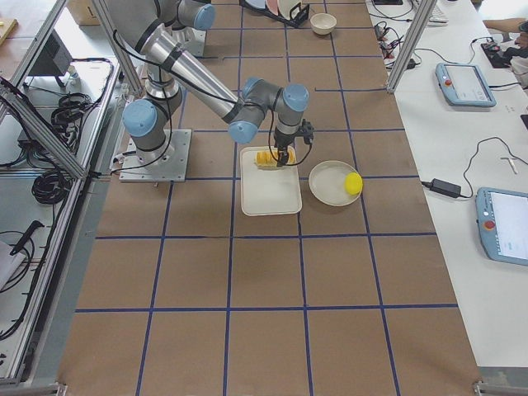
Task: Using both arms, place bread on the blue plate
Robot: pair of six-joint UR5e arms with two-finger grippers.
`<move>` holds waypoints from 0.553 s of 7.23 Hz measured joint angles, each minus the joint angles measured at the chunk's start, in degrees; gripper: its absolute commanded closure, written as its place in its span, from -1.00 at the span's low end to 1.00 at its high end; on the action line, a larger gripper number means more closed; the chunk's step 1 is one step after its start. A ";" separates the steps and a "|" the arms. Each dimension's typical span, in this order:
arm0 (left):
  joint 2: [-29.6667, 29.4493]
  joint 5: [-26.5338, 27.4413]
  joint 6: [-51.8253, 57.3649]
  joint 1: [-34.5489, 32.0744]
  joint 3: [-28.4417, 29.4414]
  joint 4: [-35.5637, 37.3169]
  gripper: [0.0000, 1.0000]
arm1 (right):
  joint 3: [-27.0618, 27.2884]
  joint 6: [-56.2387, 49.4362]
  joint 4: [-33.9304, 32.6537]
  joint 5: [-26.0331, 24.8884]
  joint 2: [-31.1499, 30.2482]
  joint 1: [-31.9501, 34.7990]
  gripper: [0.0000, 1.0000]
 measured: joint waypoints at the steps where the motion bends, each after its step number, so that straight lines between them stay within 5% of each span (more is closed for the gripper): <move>1: -0.80 -0.05 -0.07 -0.12 -0.05 0.00 -0.97 | 0.10 3.04 0.27 -0.02 0.03 -0.04 -0.89; 3: -1.73 -0.03 -0.25 -0.35 -0.28 0.06 0.20 | 1.15 5.96 -0.03 0.29 0.04 -0.02 -0.89; 4: -1.85 0.20 -0.27 -0.59 -0.03 0.06 0.52 | 1.83 6.95 -0.49 0.75 -0.02 0.15 -0.89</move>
